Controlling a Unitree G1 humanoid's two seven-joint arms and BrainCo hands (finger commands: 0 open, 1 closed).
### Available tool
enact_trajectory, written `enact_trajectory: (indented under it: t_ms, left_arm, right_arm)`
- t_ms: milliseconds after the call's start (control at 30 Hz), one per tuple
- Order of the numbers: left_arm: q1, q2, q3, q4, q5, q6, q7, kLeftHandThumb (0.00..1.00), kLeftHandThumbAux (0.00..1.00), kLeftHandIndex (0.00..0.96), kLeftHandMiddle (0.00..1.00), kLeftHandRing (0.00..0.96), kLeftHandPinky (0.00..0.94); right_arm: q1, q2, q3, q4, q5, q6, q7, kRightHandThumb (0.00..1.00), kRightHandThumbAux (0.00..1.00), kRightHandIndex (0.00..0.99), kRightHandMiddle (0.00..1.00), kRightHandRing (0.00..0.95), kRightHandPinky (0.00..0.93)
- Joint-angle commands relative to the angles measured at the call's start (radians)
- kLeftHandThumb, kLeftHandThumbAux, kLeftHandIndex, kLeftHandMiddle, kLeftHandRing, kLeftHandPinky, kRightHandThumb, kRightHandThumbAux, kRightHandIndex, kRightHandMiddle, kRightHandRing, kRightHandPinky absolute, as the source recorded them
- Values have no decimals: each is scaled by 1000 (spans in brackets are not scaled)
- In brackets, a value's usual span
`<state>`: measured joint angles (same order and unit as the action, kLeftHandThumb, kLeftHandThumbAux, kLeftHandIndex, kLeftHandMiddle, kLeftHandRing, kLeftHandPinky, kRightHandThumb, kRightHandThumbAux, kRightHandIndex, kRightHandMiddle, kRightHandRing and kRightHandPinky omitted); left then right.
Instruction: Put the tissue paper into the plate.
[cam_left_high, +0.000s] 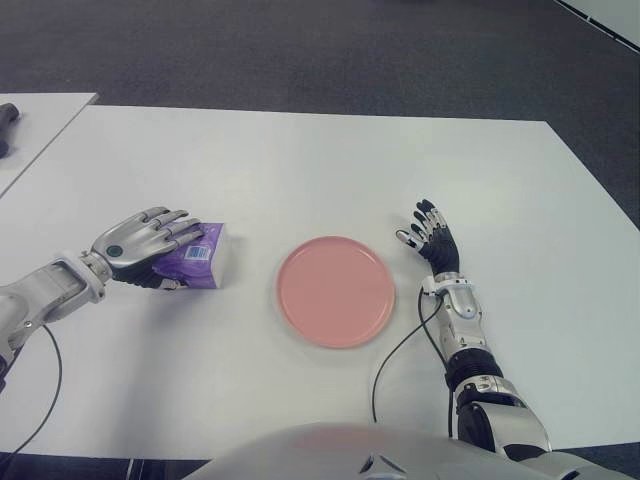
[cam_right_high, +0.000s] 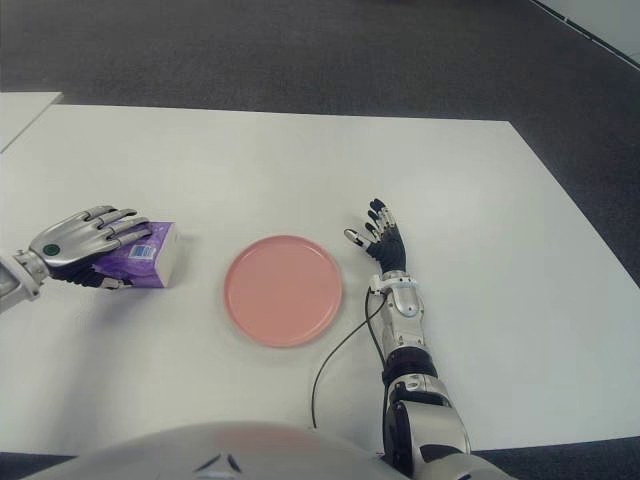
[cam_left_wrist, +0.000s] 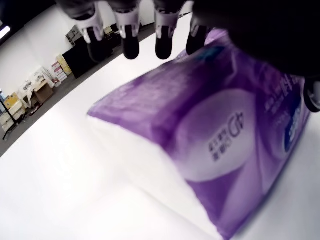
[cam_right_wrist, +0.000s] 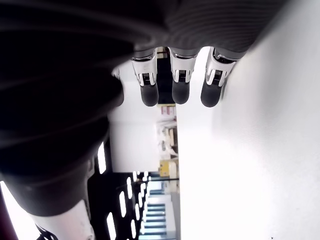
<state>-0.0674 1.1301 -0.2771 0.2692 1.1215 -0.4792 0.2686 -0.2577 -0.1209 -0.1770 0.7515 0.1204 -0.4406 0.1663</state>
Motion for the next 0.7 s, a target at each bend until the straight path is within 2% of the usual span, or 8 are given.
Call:
enact_trajectory:
  t_ms: [33,300,700]
  left_arm:
    - [6,-19,-44,22,23,-7,1,307,206,0,0,0,0]
    - [-5,-30,-66,32,24,7,7,321,197,0,0,0,0]
    - [-23,-45,-101,70,14,17,14,324,197,0,0,0,0]
  right_arm:
    - [75,3,5,19,-3,88,-5,0,813,1,2,0,35]
    - [99,5,8,-8,-11,75,-12,0,792,1,1,0,30]
    - [106,4,17,-37,-19,108,-18,2,783,0,2,0,33]
